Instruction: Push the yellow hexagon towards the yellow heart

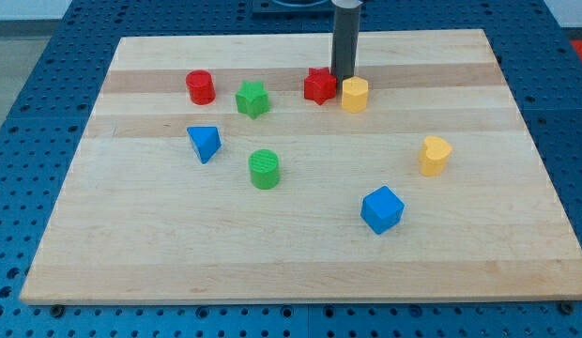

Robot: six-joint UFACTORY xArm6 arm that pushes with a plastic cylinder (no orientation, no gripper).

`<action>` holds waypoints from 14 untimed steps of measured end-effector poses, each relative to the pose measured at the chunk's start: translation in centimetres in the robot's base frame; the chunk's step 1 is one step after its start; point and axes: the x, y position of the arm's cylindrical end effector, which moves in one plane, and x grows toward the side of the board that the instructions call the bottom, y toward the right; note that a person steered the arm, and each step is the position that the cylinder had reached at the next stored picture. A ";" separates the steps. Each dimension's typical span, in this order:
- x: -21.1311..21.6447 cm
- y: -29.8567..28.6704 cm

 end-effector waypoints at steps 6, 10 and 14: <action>3.3 1.6; 7.5 2.4; 9.9 4.9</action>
